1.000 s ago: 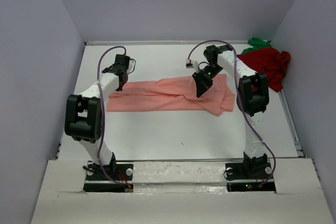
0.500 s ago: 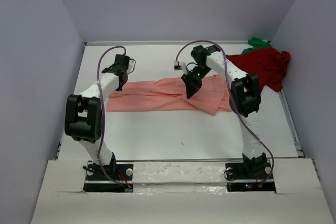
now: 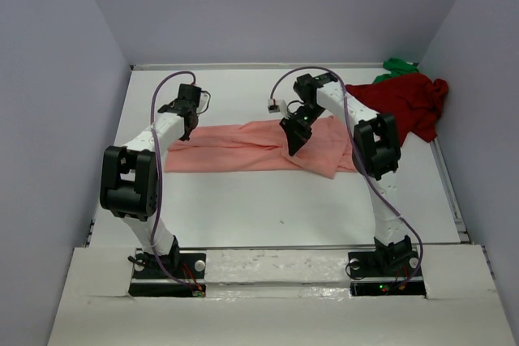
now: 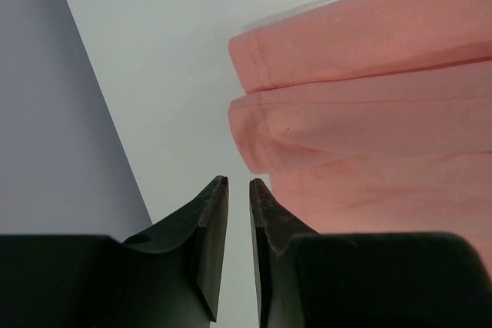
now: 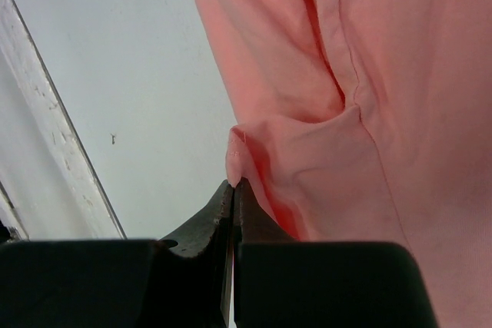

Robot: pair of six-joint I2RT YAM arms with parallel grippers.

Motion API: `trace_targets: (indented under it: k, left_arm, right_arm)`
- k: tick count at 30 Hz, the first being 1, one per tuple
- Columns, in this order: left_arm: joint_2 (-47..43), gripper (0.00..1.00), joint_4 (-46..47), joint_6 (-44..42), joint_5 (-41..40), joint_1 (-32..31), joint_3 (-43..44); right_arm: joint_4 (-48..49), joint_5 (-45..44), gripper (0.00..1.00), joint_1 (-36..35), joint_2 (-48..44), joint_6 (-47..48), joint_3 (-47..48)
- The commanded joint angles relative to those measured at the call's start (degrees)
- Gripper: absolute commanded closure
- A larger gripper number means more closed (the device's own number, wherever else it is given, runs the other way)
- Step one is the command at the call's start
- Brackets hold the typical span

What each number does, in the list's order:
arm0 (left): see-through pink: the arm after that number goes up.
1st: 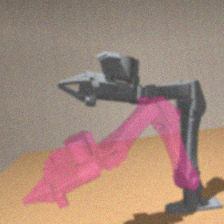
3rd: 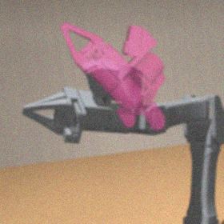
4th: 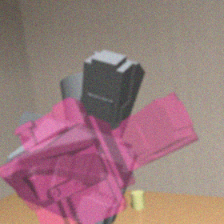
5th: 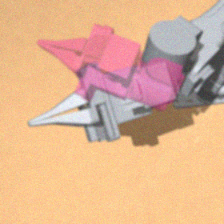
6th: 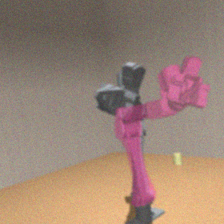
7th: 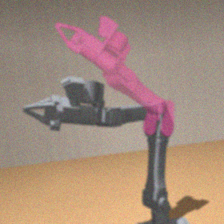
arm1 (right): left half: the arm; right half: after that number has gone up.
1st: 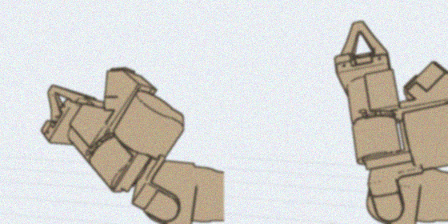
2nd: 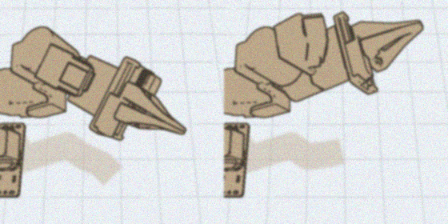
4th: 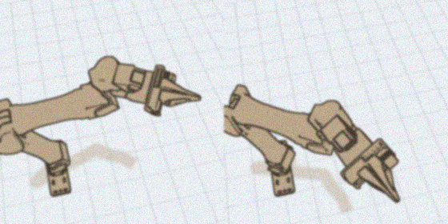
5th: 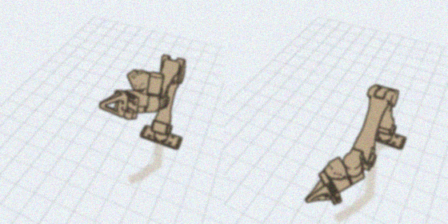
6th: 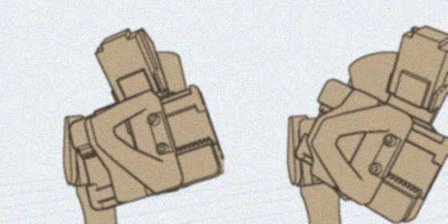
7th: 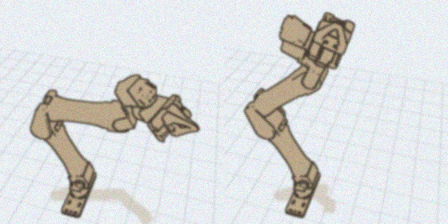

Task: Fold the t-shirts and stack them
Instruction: Fold the tshirt

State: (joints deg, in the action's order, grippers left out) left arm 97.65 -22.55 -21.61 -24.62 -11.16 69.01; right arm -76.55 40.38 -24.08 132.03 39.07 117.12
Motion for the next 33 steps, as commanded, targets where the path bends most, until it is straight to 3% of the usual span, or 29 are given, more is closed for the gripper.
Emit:
trace_targets:
  k: [1, 20, 33]
  left_arm:
    - [-0.6, 0.7, -0.4, -0.6, -0.7, -0.5, 0.1]
    - [-0.7, 0.7, -0.5, -0.8, -0.8, -0.7, -0.3]
    - [-0.5, 0.7, -0.6, -0.6, -0.8, -0.8, -0.1]
  right_arm:
    - [-1.3, -0.2, 1.0, -0.4, -0.3, 0.5, -0.6]
    - [-1.5, -0.2, 1.0, -0.9, 1.6, 0.5, -0.2]
    - [2.6, -7.9, 1.0, -0.9, -0.7, -2.2, 2.9]
